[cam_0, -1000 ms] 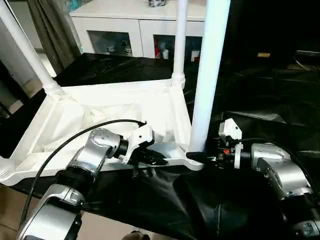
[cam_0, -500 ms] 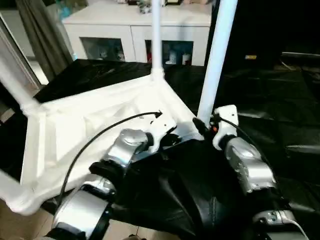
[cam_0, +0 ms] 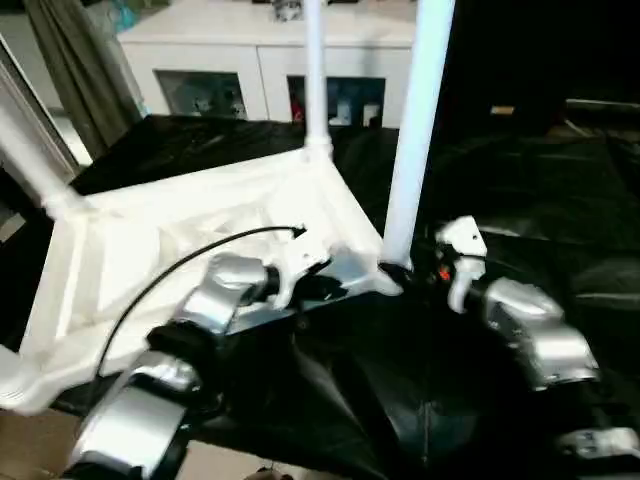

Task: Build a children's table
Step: Rotate leg to tighten

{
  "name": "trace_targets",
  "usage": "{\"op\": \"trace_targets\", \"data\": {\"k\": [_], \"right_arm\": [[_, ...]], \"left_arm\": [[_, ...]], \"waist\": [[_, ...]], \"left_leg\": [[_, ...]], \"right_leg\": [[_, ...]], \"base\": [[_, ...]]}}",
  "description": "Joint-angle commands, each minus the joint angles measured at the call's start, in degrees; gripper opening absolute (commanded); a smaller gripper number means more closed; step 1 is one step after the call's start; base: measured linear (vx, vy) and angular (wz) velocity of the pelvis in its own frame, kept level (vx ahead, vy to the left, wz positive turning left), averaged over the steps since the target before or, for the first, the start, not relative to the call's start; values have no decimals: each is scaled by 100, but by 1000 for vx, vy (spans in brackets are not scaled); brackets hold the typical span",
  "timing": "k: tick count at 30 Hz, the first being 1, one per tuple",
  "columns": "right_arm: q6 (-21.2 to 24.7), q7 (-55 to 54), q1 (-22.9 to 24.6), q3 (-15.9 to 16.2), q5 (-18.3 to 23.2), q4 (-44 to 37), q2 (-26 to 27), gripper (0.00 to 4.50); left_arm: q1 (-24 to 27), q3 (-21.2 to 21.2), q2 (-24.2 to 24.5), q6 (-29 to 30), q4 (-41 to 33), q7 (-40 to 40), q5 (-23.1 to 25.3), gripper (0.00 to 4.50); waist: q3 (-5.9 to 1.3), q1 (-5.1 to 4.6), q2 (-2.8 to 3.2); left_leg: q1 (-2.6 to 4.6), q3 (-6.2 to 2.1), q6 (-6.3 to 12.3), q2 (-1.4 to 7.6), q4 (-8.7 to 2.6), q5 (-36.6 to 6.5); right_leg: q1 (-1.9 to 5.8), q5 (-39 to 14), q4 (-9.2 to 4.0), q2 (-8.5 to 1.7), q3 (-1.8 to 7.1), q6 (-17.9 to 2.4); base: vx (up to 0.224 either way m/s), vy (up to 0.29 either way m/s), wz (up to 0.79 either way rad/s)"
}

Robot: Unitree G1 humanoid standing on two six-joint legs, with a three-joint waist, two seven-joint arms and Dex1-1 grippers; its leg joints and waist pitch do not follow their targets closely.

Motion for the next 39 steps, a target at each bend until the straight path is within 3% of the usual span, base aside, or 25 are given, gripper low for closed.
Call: {"op": "trace_targets", "data": {"k": [1,4,5,7,8,10,11,18,21,23,28,29,30,31,32,34,35,36,37,38,39], "right_arm": [[137,685,76,303,94,-202,-137,293],[124,1049,90,349,96,-259,-349,293],[103,1192,75,385,95,-246,-437,293],[101,1323,53,428,113,-242,-507,293],[107,1379,35,439,143,-241,-527,293],[114,1417,20,442,169,-242,-534,278],[167,1522,-7,441,252,-250,-522,268],[317,1636,83,493,337,-342,-431,223],[372,1003,177,360,266,-311,-172,215],[330,158,166,219,109,-56,146,212],[373,-784,177,67,-33,187,590,208],[435,-1129,207,59,-75,223,836,208],[455,-1237,219,72,-94,221,927,208],[471,-1605,170,44,-155,314,1126,207],[476,-2132,62,11,-268,485,1396,207],[459,-2597,-76,23,-408,684,1656,207],[380,-2629,-121,68,-450,734,1718,207],[271,-2468,-163,83,-387,756,1816,207],[263,-2366,-178,69,-310,734,1858,242],[272,-2285,-187,47,-240,699,1883,262],[301,-2187,-186,36,-177,654,1880,275]], "left_arm": [[6,-106,58,-89,-348,-551,-169,0],[78,-145,197,4,-497,-920,-228,0],[111,-171,260,6,-548,-1063,-224,0],[169,-197,328,21,-621,-1192,-234,0],[196,-211,360,39,-662,-1248,-247,0],[214,-219,379,54,-690,-1283,-256,0],[241,-221,407,94,-745,-1323,-287,0],[298,-141,351,158,-804,-1214,-318,0],[164,-14,141,97,-503,-432,-165,0],[-2,113,-61,141,-198,351,-63,0],[-174,264,-346,255,41,1191,-2,0],[-255,299,-508,343,143,1598,47,0],[-281,306,-566,375,177,1734,64,0],[-341,351,-703,445,255,2036,66,0],[-413,386,-883,495,342,2367,76,0],[-475,370,-1063,487,407,2582,112,0],[-472,345,-1121,471,384,2521,103,0],[-474,302,-1186,443,374,2433,111,0],[-477,272,-1202,413,365,2381,125,0],[-477,249,-1204,381,359,2305,119,0],[-470,230,-1189,366,340,2219,107,0]], "waist": [[-456,49,-130],[-479,105,-114],[-462,126,-118],[-442,155,-115],[-423,155,-144],[-416,163,-128],[-405,153,-167],[-416,162,-166],[-418,166,-178],[-412,137,-184],[-373,53,-187],[-346,40,-155],[-331,13,-170],[-309,-14,-170],[-299,-29,-133],[-281,-98,-152],[-277,-106,-119],[-274,-129,-133],[-279,-118,-93],[-295,-129,-109],[-311,-121,-83]], "left_leg": [[129,-159,723,318,-311,-715],[118,-150,938,335,-253,-441],[123,-140,941,338,-253,-544],[136,-145,825,355,-284,-793],[146,-135,733,356,-306,-947],[155,-143,633,362,-325,-1089],[157,-145,535,366,-348,-1180],[142,-142,522,347,-327,-994],[149,-142,534,353,-326,-961],[144,-153,416,329,-341,-1082],[163,-175,163,309,-401,-1511],[181,-176,109,306,-415,-1675],[187,-179,72,302,-434,-1797],[217,-189,-13,294,-449,-2004],[278,-209,-120,287,-460,-2234],[297,-242,-263,281,-484,-2526],[299,-256,-290,275,-491,-2595],[286,-271,-286,273,-510,-2673],[313,-274,-265,276,-517,-2758],[314,-267,-243,278,-533,-2728],[307,-271,-230,284,-547,-2650]], "right_leg": [[254,-27,-309,-364,190,-1564],[206,409,-240,-343,180,-1670],[183,266,-259,-345,179,-1680],[188,-111,-293,-367,185,-1651],[174,-344,-321,-354,190,-1618],[174,-563,-335,-365,198,-1585],[182,-756,-355,-369,206,-1520],[176,-683,-343,-374,212,-1467],[164,-681,-346,-371,216,-1450],[163,-900,-369,-373,209,-1402],[161,-1512,-466,-377,210,-1197],[141,-1740,-496,-385,220,-1145],[144,-1908,-522,-381,217,-1105],[134,-2242,-563,-384,216,-1018],[116,-2523,-594,-396,213,-971],[108,-2842,-626,-396,206,-879],[107,-2935,-634,-404,201,-837],[133,-2989,-657,-396,190,-748],[114,-2968,-683,-404,198,-706],[134,-2780,-684,-390,200,-725],[154,-2605,-669,-391,205,-755]], "base": [[0,0,0],[0,0,0],[0,0,0],[0,0,0],[0,0,0],[0,0,0],[0,0,0],[0,0,0],[0,0,0],[0,0,0],[0,0,0],[0,0,0],[0,0,0],[0,0,0],[0,0,0],[0,0,0],[0,0,0],[0,0,0],[0,0,0],[0,0,0],[0,0,0]]}}
